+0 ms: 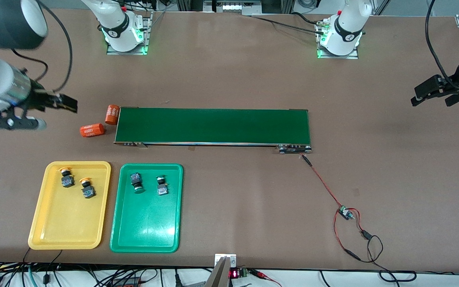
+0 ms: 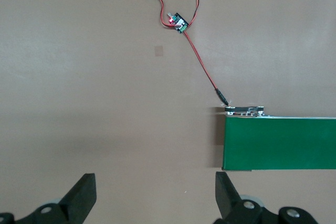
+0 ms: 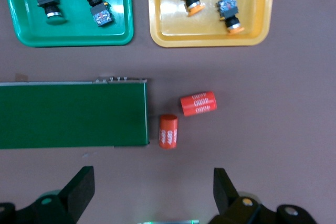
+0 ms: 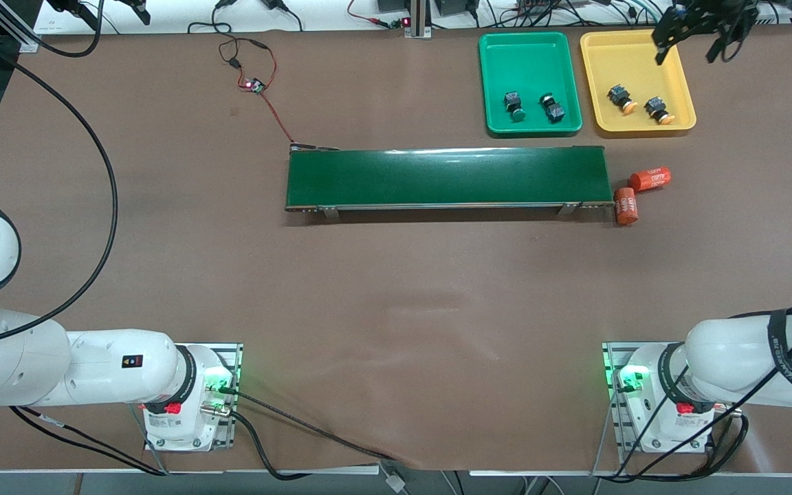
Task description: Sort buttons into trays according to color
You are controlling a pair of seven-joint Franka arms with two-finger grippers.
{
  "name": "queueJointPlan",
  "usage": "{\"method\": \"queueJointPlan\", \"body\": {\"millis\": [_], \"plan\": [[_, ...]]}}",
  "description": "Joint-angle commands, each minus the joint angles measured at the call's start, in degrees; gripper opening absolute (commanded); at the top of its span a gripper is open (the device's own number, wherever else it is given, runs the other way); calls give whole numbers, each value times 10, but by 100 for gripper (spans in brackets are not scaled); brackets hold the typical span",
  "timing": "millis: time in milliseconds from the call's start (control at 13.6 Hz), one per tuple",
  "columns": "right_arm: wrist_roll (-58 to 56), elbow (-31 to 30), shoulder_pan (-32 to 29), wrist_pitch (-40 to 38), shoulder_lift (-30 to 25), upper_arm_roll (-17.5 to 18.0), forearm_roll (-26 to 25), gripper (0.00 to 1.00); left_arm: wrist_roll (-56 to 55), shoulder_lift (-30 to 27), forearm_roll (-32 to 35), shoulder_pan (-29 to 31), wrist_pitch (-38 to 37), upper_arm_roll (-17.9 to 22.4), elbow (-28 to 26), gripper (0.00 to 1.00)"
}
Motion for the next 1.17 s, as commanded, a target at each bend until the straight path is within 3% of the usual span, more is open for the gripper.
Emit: {"method": "queueJointPlan", "body": {"millis": [0, 220, 367, 441, 661, 954, 1101], "plan": [[16, 3, 57, -38, -48, -46, 11, 100, 0, 1, 15, -18, -8, 21, 17, 100], [11, 3, 64, -50, -79, -65, 15, 100, 1, 1, 16, -17, -8, 20, 17, 100], [11, 4, 131, -64, -89, -134, 18, 100, 2, 0, 17, -17, -9, 19, 17, 100], [12, 11, 135, -78, -85, -142, 19, 100, 1, -1, 16, -17, -11, 19, 17, 100], [10, 48, 134, -103, -52, -144, 19, 100, 0, -2, 16, -17, -21, 15, 18, 100], [-22, 48, 121, -109, -25, -142, 21, 100, 0, -2, 16, -17, -21, 19, 18, 100], [-33, 47, 92, -111, -5, -118, 27, 100, 0, -2, 17, -17, -21, 20, 18, 100]]}}
